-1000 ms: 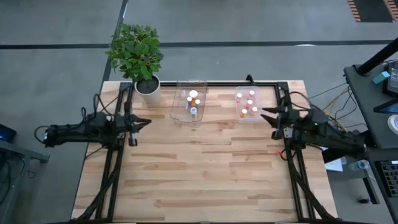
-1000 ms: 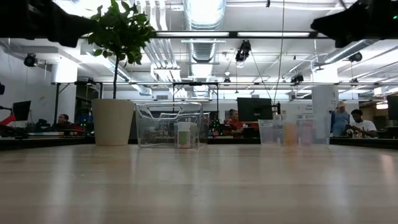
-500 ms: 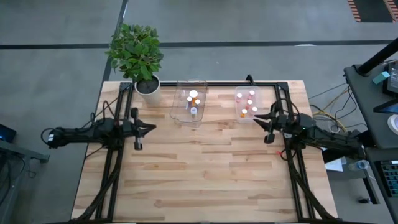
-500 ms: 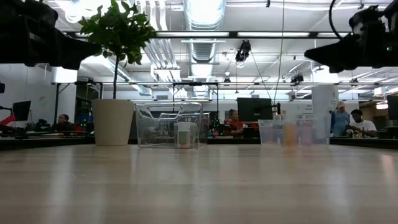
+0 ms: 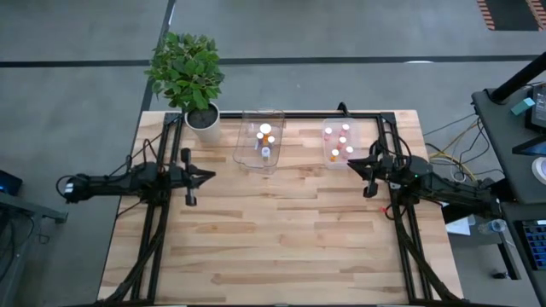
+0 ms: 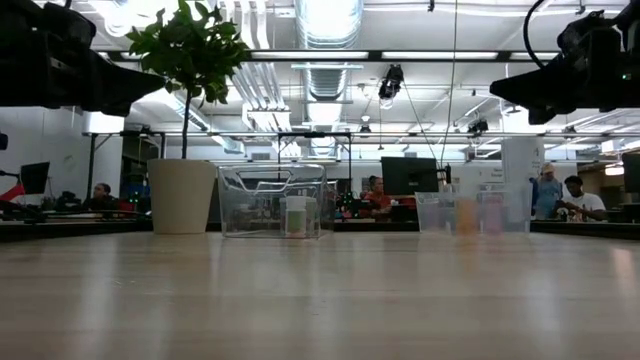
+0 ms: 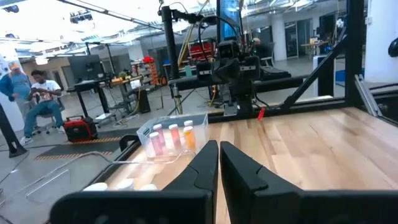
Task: Pick and place medicine bottles into bin by pill shape (circle, oval)
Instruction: Return to Home Position
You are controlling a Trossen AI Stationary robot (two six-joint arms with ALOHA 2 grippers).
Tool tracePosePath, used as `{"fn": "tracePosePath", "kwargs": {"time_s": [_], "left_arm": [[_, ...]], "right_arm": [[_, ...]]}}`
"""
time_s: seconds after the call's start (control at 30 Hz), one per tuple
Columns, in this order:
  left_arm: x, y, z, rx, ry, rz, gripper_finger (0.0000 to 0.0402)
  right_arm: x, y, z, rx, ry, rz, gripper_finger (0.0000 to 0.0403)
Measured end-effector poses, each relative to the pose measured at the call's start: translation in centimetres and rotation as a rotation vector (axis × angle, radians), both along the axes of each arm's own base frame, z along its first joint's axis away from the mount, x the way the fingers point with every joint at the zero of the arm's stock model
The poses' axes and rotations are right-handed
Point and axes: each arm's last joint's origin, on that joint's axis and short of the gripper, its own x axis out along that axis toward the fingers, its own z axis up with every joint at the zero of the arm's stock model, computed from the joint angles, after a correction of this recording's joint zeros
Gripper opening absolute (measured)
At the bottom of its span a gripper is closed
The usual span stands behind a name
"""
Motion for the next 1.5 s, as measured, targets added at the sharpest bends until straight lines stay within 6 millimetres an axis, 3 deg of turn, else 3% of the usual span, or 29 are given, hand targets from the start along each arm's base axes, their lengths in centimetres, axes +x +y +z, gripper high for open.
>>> {"fn": "tracePosePath", "kwargs": {"time_s": [1.5], "left_arm": [[0.14, 0.01, -0.28, -0.001, 0.023, 0.001, 0.0]], "right_arm": [[0.04, -0.01, -0.1, 0.043, -0.003, 0.003, 0.0038]]}}
